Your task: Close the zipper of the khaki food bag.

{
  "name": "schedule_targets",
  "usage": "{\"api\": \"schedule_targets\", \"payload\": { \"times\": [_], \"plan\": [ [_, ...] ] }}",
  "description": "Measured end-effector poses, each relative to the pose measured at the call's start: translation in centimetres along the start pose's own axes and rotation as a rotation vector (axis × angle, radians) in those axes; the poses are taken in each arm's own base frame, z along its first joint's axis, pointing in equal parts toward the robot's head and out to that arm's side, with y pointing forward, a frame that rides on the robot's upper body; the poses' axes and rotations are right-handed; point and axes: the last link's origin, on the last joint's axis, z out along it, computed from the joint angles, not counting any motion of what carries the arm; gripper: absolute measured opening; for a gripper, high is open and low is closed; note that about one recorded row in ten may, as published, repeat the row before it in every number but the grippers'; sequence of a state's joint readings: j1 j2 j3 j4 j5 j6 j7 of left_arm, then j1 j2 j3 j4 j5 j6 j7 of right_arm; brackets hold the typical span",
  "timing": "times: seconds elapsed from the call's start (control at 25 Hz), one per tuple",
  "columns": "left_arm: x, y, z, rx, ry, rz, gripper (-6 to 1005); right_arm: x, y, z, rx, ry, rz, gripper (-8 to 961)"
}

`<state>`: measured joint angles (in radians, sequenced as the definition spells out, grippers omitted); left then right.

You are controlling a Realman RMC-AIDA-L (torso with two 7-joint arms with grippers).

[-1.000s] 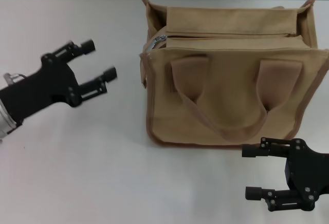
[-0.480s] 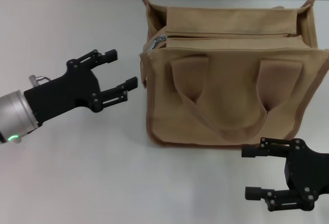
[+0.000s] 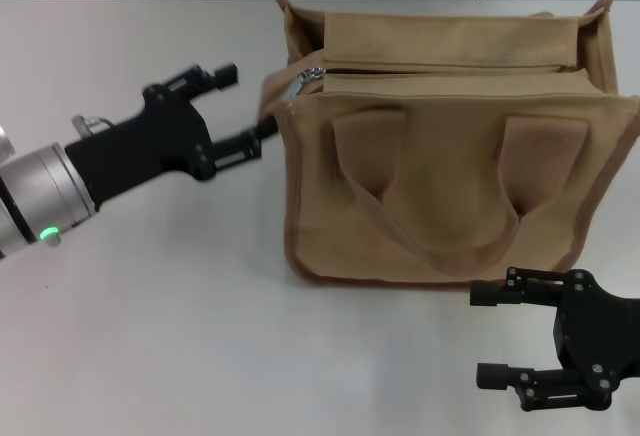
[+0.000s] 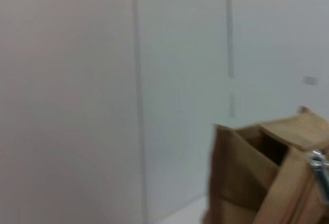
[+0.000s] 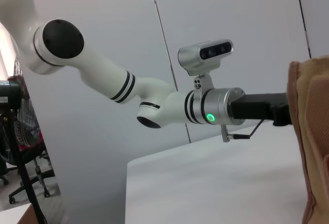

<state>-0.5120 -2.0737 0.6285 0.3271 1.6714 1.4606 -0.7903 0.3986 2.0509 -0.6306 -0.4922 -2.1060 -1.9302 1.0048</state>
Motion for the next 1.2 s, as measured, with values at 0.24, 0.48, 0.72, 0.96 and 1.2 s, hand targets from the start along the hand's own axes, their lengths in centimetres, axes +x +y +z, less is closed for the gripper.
{"api": "schedule_targets", "payload": {
  "times": [0.24,0.48,0.72,0.96,1.2],
  "plan": [
    [0.2,-0.4,-0.7,0.06,0.044,0.022,787,0.0,0.0,0.0,0.0,-0.002,0.005,766],
    [0.3,0.0,-1.1,0.045,0.058,0.061,786,0.0,0.0,0.0,0.002,-0.001,0.01,766],
    [0.4,0.5,-1.1,0.021,0.07,0.104,785,0.0,-0.1,-0.1,0.004,-0.002,0.01,766],
    [0.4,0.6,-1.1,0.009,0.072,0.159,696,-0.1,-0.1,-0.1,0.004,-0.006,0.009,766],
    [0.6,0.7,-1.2,0.007,0.089,0.161,461,-0.1,0.0,-0.1,0.002,-0.007,0.009,766]
  ]
}}
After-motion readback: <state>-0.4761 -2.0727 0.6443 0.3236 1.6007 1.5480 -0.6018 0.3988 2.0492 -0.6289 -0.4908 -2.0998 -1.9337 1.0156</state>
